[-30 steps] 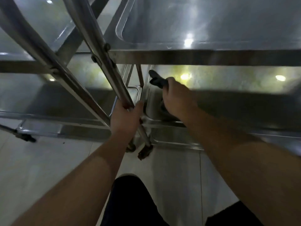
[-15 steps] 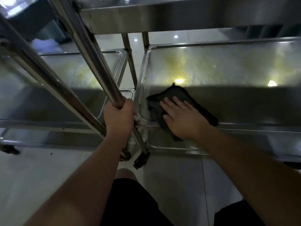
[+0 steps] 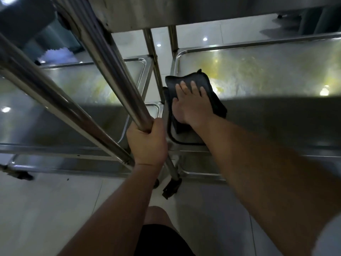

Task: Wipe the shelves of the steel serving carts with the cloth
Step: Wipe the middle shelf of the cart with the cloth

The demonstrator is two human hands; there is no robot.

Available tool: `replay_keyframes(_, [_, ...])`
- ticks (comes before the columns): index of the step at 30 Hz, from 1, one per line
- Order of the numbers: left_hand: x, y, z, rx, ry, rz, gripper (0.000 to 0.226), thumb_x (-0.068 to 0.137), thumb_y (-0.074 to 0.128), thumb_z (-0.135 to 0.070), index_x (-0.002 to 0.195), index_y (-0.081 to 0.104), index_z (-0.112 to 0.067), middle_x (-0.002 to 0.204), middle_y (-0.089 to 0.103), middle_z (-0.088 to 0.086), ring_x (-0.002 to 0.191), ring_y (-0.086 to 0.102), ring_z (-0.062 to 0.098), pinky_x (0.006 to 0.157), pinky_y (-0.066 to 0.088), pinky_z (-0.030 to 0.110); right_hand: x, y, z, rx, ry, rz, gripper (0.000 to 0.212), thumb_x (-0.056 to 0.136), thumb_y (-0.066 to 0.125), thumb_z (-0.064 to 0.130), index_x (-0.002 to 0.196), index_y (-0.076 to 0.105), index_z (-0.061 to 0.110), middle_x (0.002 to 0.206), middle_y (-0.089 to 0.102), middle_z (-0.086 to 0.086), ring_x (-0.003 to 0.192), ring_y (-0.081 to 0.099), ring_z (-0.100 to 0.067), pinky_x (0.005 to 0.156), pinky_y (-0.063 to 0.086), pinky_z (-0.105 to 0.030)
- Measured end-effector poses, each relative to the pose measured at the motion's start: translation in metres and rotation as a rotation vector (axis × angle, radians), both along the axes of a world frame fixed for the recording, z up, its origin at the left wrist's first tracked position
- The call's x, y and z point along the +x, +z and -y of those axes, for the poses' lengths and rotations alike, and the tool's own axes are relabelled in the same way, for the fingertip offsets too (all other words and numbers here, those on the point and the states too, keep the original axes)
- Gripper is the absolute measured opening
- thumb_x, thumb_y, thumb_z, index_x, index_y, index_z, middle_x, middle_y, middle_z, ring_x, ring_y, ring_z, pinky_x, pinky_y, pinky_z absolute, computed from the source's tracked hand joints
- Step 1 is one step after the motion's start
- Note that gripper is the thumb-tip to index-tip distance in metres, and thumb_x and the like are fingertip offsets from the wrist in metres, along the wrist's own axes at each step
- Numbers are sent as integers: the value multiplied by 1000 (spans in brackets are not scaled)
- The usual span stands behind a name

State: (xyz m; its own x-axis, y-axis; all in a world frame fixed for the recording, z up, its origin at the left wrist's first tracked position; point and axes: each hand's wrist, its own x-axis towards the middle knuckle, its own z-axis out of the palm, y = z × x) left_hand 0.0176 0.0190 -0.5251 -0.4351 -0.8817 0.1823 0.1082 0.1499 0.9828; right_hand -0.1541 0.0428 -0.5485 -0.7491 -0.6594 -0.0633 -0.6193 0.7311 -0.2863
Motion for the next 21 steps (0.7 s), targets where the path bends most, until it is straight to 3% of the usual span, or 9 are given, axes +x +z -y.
replay_keyframes(4, [-2, 2, -3, -12, 35, 15, 41, 70, 62, -29, 64, 38, 3, 56, 34, 25, 49, 37, 21, 45, 33, 32, -3, 1, -10, 23, 133, -45, 64, 106, 16, 47, 165, 10, 26, 173, 3, 7, 159, -4, -24, 127, -4, -47])
replay_keyframes(9, [-2, 4, -4, 2, 54, 47, 33, 69, 62, -33, 59, 46, -6, 53, 46, 9, 49, 45, 19, 45, 38, 33, 34, 13, -86, 47, 549, 19, 62, 101, 16, 53, 162, 18, 41, 170, 12, 19, 158, 1, -12, 126, -2, -41])
replay_keyframes(12, [-1, 8, -4, -39, 46, 79, 46, 68, 59, -35, 65, 47, 9, 55, 45, 13, 50, 44, 19, 47, 35, 32, 42, 18, -121, 95, 692, 56, 56, 106, 17, 54, 161, 21, 44, 168, 11, 25, 155, -5, -2, 124, -8, -31])
replay_keyframes(16, [2, 13, -8, -33, 20, 88, 51, 67, 58, -35, 68, 46, 15, 51, 45, 11, 46, 44, 19, 44, 35, 30, 25, 19, -152, 109, 696, 71, 59, 103, 14, 60, 161, 14, 47, 165, 6, 32, 147, -13, 10, 120, -13, -22])
replay_keyframes(21, [2, 9, -7, -5, 22, 49, 47, 67, 59, -33, 67, 44, 12, 51, 44, 9, 45, 43, 18, 44, 36, 29, -7, 7, -108, 94, 424, -25, 66, 102, 11, 62, 163, 1, 41, 170, -3, 21, 157, -7, -7, 126, -4, -37])
